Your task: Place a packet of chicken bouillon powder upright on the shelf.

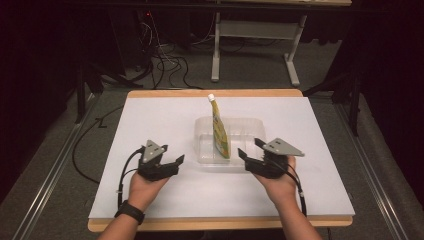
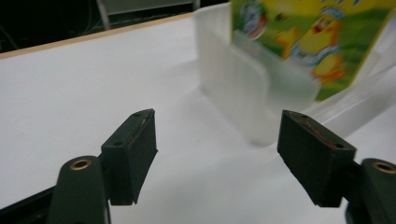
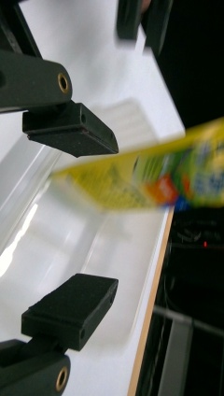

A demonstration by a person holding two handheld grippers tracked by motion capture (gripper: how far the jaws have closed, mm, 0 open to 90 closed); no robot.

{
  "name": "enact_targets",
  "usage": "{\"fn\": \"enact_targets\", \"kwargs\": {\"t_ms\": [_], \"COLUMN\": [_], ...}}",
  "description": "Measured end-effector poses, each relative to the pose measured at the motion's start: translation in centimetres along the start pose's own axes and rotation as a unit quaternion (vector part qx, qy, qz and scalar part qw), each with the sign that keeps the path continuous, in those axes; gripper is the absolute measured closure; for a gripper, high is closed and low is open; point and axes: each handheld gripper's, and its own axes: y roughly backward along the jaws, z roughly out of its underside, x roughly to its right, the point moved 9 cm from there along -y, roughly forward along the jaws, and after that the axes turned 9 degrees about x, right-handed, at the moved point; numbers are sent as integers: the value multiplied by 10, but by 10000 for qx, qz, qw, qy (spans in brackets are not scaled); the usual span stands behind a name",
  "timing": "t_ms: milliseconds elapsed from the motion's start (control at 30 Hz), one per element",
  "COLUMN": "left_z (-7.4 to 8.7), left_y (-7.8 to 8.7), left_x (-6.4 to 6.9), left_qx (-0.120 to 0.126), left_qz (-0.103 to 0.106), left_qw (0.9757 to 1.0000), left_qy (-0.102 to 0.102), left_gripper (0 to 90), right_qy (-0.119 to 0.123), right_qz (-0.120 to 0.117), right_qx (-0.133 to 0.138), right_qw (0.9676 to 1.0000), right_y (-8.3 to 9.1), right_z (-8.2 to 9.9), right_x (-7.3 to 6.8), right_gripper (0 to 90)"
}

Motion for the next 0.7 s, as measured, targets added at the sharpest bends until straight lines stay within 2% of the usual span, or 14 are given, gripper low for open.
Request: {"fn": "enact_targets", "kwargs": {"t_ms": [33,67,133,267,300,367,467,533,600,700], "left_z": [6,10,19,33,35,40,42,39,39,40], "left_y": [8,14,24,40,41,45,49,53,53,48], "left_x": [-11,-20,-37,-64,-67,-71,-74,-76,-77,-74], "left_qx": [-48,-52,-37,-55,-52,-82,-105,1,27,1], "left_qz": [-97,-168,-293,-592,-640,-702,-752,-770,-776,-764], "left_qw": [9999,9998,9995,9978,9974,9971,9968,9967,9964,9962], "left_qy": [-50,-31,146,306,314,278,253,268,343,407], "left_gripper": [282,283,287,295,296,296,290,288,289,289], "right_qy": [43,87,77,-119,-164,-264,-283,-436,-483,-532], "right_qz": [56,193,452,841,951,1114,1316,1344,1336,1218], "right_qx": [5,4,-34,-102,-94,-71,-23,-57,-106,-130], "right_qw": [10000,9998,9989,9963,9953,9934,9909,9899,9898,9910], "right_y": [6,15,33,57,65,75,88,93,94,88], "right_z": [1,4,12,26,30,36,46,57,64,66], "right_x": [7,20,45,82,93,106,122,128,130,127], "right_gripper": [301,299,299,300,300,299,297,290,290,289]}}
